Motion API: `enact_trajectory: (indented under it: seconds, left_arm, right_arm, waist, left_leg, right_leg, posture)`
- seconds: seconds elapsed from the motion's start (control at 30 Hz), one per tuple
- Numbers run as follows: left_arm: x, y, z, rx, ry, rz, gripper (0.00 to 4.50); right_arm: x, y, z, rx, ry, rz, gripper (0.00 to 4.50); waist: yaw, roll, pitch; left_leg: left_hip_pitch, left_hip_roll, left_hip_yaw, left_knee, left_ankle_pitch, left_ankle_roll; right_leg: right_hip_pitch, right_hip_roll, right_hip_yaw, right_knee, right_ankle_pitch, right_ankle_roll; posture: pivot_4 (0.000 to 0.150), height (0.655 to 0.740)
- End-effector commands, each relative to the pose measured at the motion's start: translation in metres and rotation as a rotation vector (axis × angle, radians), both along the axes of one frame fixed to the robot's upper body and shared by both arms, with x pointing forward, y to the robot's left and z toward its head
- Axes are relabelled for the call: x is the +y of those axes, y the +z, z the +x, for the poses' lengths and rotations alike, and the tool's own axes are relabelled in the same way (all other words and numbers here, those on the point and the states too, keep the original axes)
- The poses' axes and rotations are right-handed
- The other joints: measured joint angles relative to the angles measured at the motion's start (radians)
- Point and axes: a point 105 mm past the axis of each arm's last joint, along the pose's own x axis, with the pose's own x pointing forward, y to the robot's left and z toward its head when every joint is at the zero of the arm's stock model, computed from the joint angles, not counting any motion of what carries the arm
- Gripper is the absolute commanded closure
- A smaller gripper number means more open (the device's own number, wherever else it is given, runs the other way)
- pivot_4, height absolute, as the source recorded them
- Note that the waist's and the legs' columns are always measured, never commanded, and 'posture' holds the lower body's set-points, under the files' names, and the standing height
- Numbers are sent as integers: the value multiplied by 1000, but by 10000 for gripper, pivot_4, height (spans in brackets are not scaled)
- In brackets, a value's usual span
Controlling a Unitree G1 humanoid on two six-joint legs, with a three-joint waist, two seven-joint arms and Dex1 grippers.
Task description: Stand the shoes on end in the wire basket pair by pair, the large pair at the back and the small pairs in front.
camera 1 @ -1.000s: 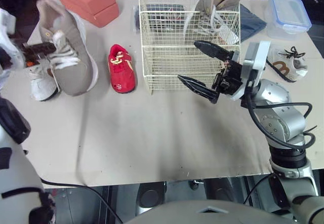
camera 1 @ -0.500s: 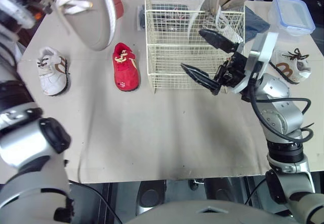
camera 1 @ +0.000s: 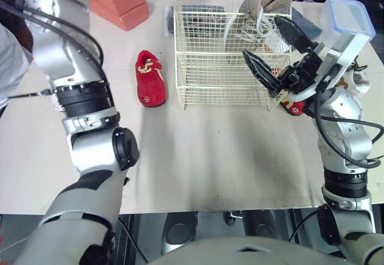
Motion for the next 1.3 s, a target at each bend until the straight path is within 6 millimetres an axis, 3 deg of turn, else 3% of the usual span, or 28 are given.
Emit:
enact_trajectory:
  seconds: [0.03,0.23,0.43,0.77,1.2,1.3]
  left_arm:
    - [-16,22,-9,-162,34,33,39383]
    - [-44,7,3,-207,34,50,39383]
    - [-72,-30,19,-182,72,37,39383]
    - [-74,-58,36,-107,105,54,39383]
    - [-75,-122,53,154,60,124,39383]
    - [-76,-129,54,192,46,137,39383]
  right_arm:
    - [-11,17,-9,-86,-55,26,0]
    - [-15,18,-10,-93,-89,35,0]
    - [-18,19,-11,-96,-110,46,0]
    - [-19,20,-13,-98,-124,48,0]
    - [-22,18,-14,-86,-150,63,0]
    - [-23,18,-14,-85,-153,62,0]
  waist:
    - [0,0,0]
    - [2,0,0]
    - [1,0,0]
    - [1,0,0]
    - [-1,1,0]
    - [-1,2,-1]
  left_leg:
    - [0,0,0,0,0,0]
    - [-1,-2,0,0,0,0]
    - [-1,-2,0,0,0,0]
    - [-1,-2,1,-1,0,0]
    - [-1,-2,1,-1,0,0]
    - [0,-2,1,-1,0,0]
  right_leg:
    - [0,0,-1,0,0,0]
    - [0,-1,-3,0,0,0]
    - [0,-1,-3,-1,0,0]
    - [-1,-1,-2,-1,0,0]
    - [-1,-1,-2,0,0,0]
    - [-1,-1,-2,0,0,0]
  posture:
    - [1500,6860]
    - [1500,6860]
    - [1500,6860]
    - [1500,6860]
    - [1500,6860]
    - [1500,6860]
